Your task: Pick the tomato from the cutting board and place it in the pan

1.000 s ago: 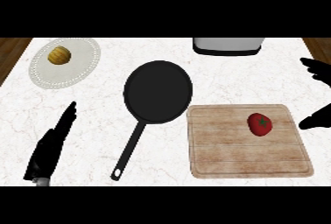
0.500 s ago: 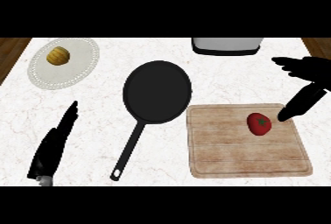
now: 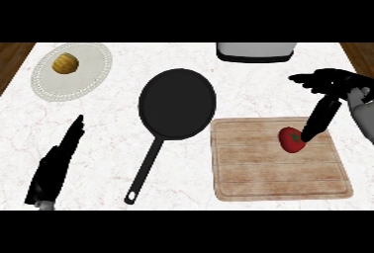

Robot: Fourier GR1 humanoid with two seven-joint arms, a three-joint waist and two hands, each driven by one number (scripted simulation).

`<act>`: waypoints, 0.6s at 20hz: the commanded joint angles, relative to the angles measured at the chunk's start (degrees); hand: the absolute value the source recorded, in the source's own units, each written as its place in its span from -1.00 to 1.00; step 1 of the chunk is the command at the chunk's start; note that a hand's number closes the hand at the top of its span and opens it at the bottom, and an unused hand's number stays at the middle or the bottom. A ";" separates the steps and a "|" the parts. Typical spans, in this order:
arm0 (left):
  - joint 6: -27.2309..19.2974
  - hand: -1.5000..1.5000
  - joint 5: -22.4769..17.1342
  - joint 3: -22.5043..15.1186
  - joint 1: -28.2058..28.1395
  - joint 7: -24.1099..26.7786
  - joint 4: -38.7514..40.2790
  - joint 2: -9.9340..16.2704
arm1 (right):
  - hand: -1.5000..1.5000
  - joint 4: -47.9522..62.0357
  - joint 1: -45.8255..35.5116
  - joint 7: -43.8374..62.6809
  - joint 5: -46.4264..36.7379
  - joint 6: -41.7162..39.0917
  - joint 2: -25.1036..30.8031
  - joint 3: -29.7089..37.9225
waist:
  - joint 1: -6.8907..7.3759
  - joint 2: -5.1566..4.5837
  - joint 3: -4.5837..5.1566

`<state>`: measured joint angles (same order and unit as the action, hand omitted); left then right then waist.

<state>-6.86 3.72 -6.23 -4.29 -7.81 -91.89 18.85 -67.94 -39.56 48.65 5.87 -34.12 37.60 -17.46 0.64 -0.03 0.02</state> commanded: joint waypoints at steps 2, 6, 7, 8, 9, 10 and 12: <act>-0.70 0.00 1.63 0.13 -0.57 -1.49 -2.21 -1.20 | -1.00 -1.61 -0.43 7.11 -1.46 -1.97 -4.50 -1.12 | -0.25 0.09 0.00; 0.81 0.00 1.15 1.43 2.18 -2.28 0.11 -1.64 | -1.00 -0.88 1.79 4.89 -3.77 -3.24 -4.82 -0.91 | -0.48 0.04 0.00; -0.47 0.00 3.07 0.16 1.14 1.50 2.60 -2.93 | -1.00 1.14 0.33 5.28 -4.36 -4.06 -3.79 -0.73 | -0.39 -0.01 0.01; 1.10 0.00 1.39 1.16 -0.77 0.05 -0.11 -1.75 | -1.00 -1.46 2.26 7.19 -5.15 -1.85 -6.49 -2.33 | -0.36 0.09 0.01; 1.35 0.00 1.01 2.19 -0.57 2.87 1.80 -1.40 | -1.00 4.81 -0.83 5.28 -5.44 -4.55 -4.91 -1.54 | 0.10 -0.09 0.01; 1.57 0.00 2.20 0.60 -3.41 4.98 1.04 -2.01 | -1.00 1.88 1.63 4.75 -6.44 -3.74 -4.46 -1.43 | -0.20 0.05 0.01; 3.59 0.00 0.40 3.31 -0.65 0.65 -0.75 0.45 | -1.00 1.55 3.91 3.98 -7.28 -3.95 -4.60 -2.30 | -0.39 0.07 -0.01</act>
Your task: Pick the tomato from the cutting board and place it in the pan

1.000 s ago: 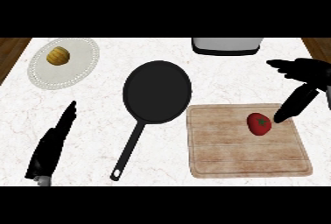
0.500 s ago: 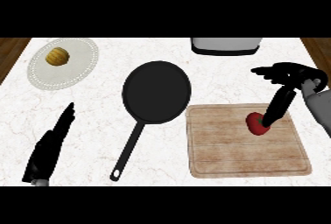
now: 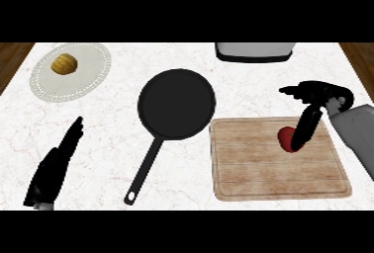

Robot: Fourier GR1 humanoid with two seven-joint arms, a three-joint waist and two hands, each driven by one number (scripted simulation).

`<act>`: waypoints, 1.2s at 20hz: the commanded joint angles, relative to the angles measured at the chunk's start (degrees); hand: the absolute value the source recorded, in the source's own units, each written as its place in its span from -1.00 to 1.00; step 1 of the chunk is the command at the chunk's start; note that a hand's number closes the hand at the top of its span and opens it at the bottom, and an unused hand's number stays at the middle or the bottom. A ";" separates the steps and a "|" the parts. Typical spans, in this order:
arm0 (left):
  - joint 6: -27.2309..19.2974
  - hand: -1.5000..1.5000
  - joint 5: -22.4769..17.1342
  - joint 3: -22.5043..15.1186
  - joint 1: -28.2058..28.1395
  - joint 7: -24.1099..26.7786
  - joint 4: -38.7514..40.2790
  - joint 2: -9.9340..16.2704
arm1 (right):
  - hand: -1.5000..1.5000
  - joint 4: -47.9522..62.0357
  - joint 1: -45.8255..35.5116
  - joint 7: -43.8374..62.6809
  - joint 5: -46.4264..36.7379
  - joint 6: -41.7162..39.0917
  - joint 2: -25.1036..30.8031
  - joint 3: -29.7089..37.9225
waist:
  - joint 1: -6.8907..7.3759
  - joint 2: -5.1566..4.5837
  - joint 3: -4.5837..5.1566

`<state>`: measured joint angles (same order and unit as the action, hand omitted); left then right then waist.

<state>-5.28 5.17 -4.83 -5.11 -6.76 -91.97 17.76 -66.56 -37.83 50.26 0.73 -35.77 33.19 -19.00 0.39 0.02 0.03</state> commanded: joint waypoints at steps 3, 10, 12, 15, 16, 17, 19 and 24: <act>0.04 0.00 1.55 -0.19 0.93 -0.82 0.93 -1.81 | -1.00 -1.29 2.21 6.66 -2.33 -1.58 -2.33 0.23 | -0.38 0.04 0.00; -0.32 0.00 3.30 0.12 2.00 -3.90 -1.65 -2.72 | -1.00 2.17 1.21 5.88 -5.63 -2.99 -4.70 0.34 | -0.14 0.01 -0.03; 0.25 0.00 2.38 1.77 -1.30 2.05 1.52 -3.04 | -1.00 1.51 2.45 4.86 -5.98 -4.23 -3.93 1.78 | -0.14 0.02 -0.01; 0.23 0.00 3.61 0.51 0.24 -2.74 -1.55 -3.85 | -1.00 0.25 6.52 2.87 -8.11 -3.05 -4.26 1.18 | -0.34 0.04 -0.03; 5.46 0.00 -0.75 4.60 0.80 -1.67 -0.59 0.41 | -1.00 4.51 5.40 -1.45 -10.95 -1.99 -4.85 0.61 | 0.00 -0.07 -0.04; 2.68 0.00 2.42 1.65 -1.50 -1.60 -2.87 -2.69 | -1.00 7.59 2.94 -1.19 -12.18 -2.45 -6.51 1.84 | 0.18 -0.07 -0.04; 2.66 0.00 2.77 2.46 1.36 -4.47 -2.68 -3.11 | -1.00 3.40 4.29 3.09 -11.16 -4.41 -7.23 3.52 | -0.17 0.01 -0.03; 3.64 0.00 3.23 2.80 -0.60 -4.23 -5.40 -3.89 | -1.00 5.62 6.07 -3.03 -17.01 -3.31 -7.53 4.71 | -0.04 0.02 -0.04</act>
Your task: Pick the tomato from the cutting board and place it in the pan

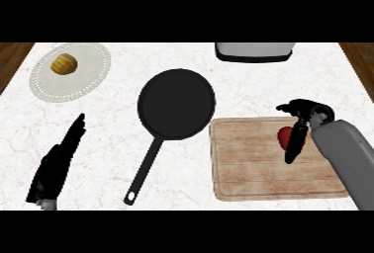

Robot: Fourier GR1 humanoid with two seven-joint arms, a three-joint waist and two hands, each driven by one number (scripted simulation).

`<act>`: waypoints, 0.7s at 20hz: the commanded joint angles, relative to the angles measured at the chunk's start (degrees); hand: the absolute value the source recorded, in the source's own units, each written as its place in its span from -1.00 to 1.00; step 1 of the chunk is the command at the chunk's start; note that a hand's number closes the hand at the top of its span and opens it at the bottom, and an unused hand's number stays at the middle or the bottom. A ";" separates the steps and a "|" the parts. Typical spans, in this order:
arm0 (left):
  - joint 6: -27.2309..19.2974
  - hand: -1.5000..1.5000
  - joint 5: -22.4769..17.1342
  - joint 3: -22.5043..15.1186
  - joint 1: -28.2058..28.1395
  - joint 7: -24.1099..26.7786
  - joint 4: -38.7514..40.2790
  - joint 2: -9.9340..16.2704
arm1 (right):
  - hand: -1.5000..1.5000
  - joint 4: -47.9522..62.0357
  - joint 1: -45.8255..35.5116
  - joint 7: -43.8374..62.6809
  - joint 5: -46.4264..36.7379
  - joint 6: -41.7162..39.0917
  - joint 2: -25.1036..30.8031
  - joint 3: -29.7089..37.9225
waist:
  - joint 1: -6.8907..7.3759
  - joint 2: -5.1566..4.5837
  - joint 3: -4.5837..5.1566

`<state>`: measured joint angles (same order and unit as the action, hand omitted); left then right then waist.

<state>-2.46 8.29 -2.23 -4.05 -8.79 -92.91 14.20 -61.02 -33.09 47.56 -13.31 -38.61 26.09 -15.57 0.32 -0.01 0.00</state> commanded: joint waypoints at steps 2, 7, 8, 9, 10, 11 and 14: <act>0.76 0.00 0.07 1.75 4.19 -1.78 1.81 -1.14 | -1.00 4.92 0.24 -5.03 -5.64 0.05 -1.47 1.64 | 0.01 -0.07 -0.01; 1.44 0.00 1.43 1.37 -2.10 0.88 -1.58 -1.06 | 1.00 3.76 1.39 -4.99 -7.70 5.85 -6.58 3.30 | 0.27 -0.03 -0.02; 2.83 0.00 0.78 1.93 0.04 -1.72 -1.58 -0.41 | 1.00 4.62 2.30 -8.74 -7.77 4.01 -3.85 4.66 | 0.11 -0.04 -0.02; 2.35 0.00 0.95 0.26 -5.10 -2.87 -7.86 -1.11 | 1.00 0.56 5.47 -6.85 -5.78 4.02 -4.31 4.92 | 0.11 0.11 -0.03; 1.83 0.00 1.34 3.07 1.44 2.60 4.01 -1.04 | 1.00 2.30 1.56 -3.22 -6.94 4.87 -8.41 4.41 | -0.09 -0.05 0.01; 3.01 0.00 -0.12 2.92 0.58 -0.03 1.23 -1.12 | 1.00 2.61 3.63 -6.99 -5.90 3.66 -5.44 6.31 | -0.12 -0.02 0.00; 4.31 0.00 -0.52 3.73 -1.10 3.08 2.21 -0.53 | 1.00 2.56 4.50 -6.53 -6.31 4.59 -7.36 6.91 | -0.07 0.01 0.00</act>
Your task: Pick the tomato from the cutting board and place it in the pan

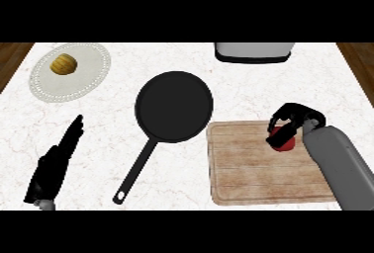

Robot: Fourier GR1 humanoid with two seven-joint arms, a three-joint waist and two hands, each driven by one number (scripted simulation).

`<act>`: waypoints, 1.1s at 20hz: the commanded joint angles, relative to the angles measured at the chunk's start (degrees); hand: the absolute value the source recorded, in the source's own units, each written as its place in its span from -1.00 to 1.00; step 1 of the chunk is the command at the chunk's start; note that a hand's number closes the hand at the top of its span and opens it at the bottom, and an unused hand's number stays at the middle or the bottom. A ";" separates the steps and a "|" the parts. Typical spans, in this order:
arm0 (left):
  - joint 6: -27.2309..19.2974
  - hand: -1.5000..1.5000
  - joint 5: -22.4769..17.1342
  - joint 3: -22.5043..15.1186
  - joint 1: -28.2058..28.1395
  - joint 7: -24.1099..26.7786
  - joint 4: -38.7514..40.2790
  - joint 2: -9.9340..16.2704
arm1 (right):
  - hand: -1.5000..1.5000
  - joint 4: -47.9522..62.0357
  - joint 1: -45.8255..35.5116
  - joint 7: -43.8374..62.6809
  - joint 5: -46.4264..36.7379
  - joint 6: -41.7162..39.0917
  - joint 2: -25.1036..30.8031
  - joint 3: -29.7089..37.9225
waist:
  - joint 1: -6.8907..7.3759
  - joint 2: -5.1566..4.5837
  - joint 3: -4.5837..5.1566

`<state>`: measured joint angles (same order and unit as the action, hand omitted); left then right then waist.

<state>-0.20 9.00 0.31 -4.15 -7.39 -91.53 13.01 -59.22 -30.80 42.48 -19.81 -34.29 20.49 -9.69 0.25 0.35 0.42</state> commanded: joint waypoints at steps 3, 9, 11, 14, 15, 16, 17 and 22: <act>1.65 0.00 -0.58 1.40 -2.08 -3.02 -4.82 1.33 | 1.00 -6.72 8.28 2.21 -4.15 7.42 -2.73 -0.63 | -0.40 -0.12 -0.42; -1.28 0.00 1.67 -0.29 -0.97 1.78 2.17 -2.38 | 1.00 -23.21 16.48 17.24 -15.77 20.43 -9.56 -8.80 | -1.49 0.04 -0.33; -2.15 0.00 2.43 -1.00 -1.40 -0.79 -1.41 -2.84 | 1.00 -27.29 20.71 15.01 -21.79 24.66 -6.60 -11.24 | -1.32 0.11 -0.39; -0.82 0.00 1.66 0.57 -0.04 -0.77 0.73 -1.12 | 1.00 -35.05 19.60 19.09 -28.47 26.62 -3.32 -11.70 | -2.05 0.27 -0.33; -1.70 0.00 3.05 -0.81 -0.67 -0.36 0.21 -2.03 | 1.00 -36.20 18.01 17.97 -30.66 28.09 -3.55 -12.39 | -1.47 0.17 -0.36; 0.15 0.00 1.32 0.14 -3.12 0.60 -1.92 -0.59 | 1.00 -37.86 17.78 16.22 -33.03 29.19 -1.99 -13.01 | -0.90 0.31 -0.37; -1.29 0.00 2.51 -1.21 -1.71 -1.19 -1.93 -2.25 | 1.00 -38.33 14.91 14.87 -36.41 30.64 -0.50 -13.44 | -0.96 0.34 -0.38; -0.72 0.00 2.34 -1.43 -3.13 0.90 -3.23 -2.20 | 1.00 -43.45 10.86 12.68 -45.15 34.16 -1.36 -17.54 | 0.17 -0.06 -0.41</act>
<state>-0.50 10.58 0.10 -5.38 -7.67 -93.03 11.72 -99.37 -17.52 55.15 -58.44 -4.00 19.56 -24.49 -0.47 0.53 0.07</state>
